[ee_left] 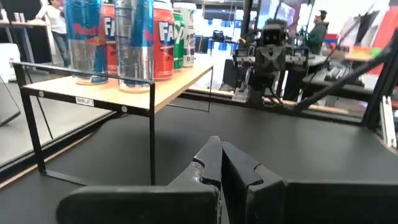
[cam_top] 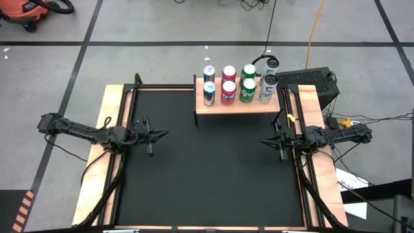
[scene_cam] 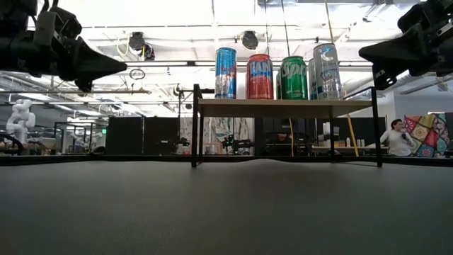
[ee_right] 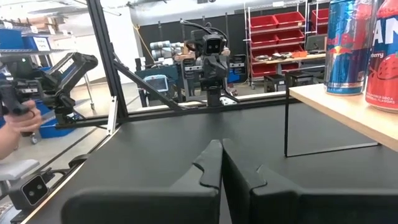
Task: Place canned beverage on shelf
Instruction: Return to Home Position
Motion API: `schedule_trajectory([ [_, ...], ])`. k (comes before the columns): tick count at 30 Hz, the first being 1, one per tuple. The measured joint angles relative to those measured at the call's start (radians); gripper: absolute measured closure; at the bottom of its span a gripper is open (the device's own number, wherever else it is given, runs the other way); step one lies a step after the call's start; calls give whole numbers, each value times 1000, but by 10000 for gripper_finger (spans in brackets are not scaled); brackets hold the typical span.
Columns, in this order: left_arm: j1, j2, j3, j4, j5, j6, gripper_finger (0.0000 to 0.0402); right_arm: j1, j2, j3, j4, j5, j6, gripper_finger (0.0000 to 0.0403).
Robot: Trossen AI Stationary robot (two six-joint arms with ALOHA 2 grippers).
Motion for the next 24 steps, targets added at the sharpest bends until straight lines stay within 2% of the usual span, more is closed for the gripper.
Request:
schedule_trajectory([
  [4, -3, -42, 2, 120, 12, 30, 395, 0, 0, 0, -8, -3, 0, 403],
  [6, -8, -92, 3, 129, 23, 64, 395, 0, 0, 0, -8, -5, 0, 403],
  [13, -11, -287, -2, -73, -3, 81, 395, 0, 2, 0, -8, -5, -2, 403],
  [19, -11, -441, -3, -245, -17, 86, 395, 0, 2, 0, -8, -7, -70, 403],
  [24, -11, -459, -3, -316, -54, 106, 395, 0, 4, 0, -8, -7, -68, 403],
])
